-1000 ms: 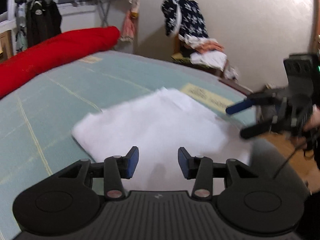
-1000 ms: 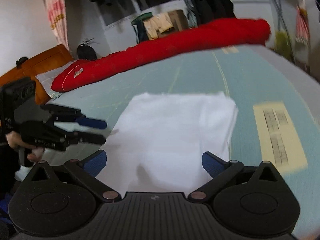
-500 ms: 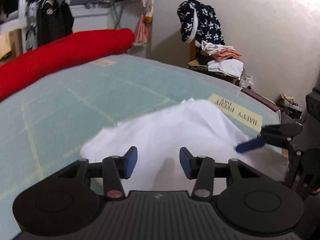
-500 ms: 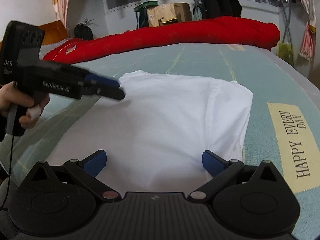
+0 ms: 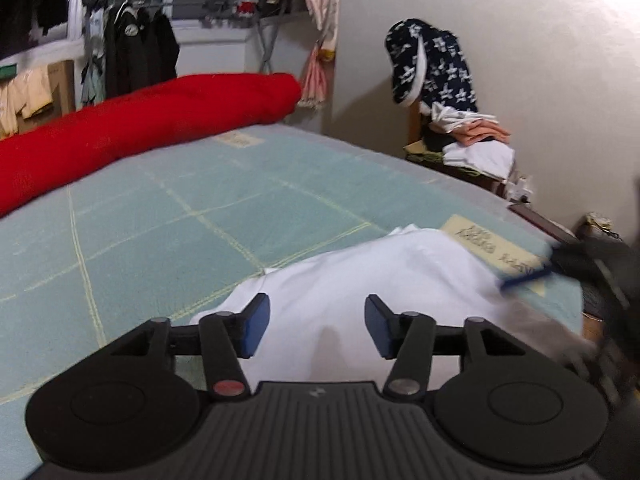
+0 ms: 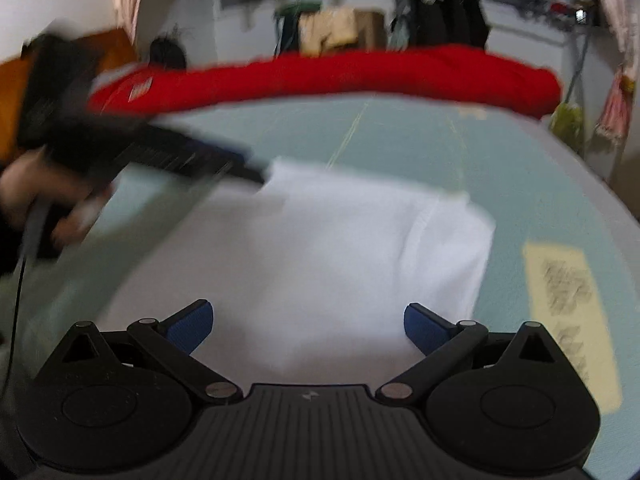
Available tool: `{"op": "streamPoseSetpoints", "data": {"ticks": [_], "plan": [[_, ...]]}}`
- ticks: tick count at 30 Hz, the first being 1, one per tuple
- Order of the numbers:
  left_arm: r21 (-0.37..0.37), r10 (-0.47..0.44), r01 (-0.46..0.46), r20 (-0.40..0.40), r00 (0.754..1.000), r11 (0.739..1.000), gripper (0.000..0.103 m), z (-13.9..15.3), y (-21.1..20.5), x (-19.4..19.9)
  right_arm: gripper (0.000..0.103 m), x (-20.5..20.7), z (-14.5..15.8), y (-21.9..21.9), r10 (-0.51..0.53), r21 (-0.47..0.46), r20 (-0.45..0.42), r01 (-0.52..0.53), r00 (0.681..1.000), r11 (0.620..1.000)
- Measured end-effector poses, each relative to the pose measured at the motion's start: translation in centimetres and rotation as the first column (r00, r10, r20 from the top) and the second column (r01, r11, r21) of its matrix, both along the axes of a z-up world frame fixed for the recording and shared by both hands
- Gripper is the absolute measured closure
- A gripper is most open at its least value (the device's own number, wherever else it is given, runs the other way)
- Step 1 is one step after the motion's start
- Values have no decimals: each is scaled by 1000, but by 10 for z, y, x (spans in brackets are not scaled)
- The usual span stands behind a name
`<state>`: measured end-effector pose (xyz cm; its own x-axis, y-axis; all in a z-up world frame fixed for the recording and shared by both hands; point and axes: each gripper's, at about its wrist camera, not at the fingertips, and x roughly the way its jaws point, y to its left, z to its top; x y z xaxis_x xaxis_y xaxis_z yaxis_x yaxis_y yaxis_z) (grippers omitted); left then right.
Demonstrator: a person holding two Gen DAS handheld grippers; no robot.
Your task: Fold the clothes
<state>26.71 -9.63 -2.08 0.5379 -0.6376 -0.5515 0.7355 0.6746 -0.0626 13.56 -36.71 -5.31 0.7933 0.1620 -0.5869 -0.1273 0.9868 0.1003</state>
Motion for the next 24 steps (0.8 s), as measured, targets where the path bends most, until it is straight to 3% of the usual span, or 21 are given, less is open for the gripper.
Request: {"op": "streamPoseSetpoints", "data": {"ticks": [5, 8, 13, 17, 24], "plan": [[-27, -52, 49, -118, 992, 998, 47, -11, 4, -8, 0, 34, 2, -20, -60, 14, -9, 60, 998, 998], [30, -47, 51, -133, 990, 998, 47, -23, -1, -8, 0, 52, -3, -30, -85, 29, -24, 85, 996, 996], [30, -26, 30, -137, 990, 999, 47, -17, -2, -11, 0, 78, -9, -46, -126, 58, -43, 129, 991, 990], [41, -27, 33, -121, 992, 999, 47, -7, -1, -29, 0, 52, 6, -41, -113, 92, -24, 115, 993, 989], [86, -42, 54, -143, 989, 995, 40, -14, 0, -74, 0, 14, 11, -18, -98, 64, -66, 102, 993, 993]]}}
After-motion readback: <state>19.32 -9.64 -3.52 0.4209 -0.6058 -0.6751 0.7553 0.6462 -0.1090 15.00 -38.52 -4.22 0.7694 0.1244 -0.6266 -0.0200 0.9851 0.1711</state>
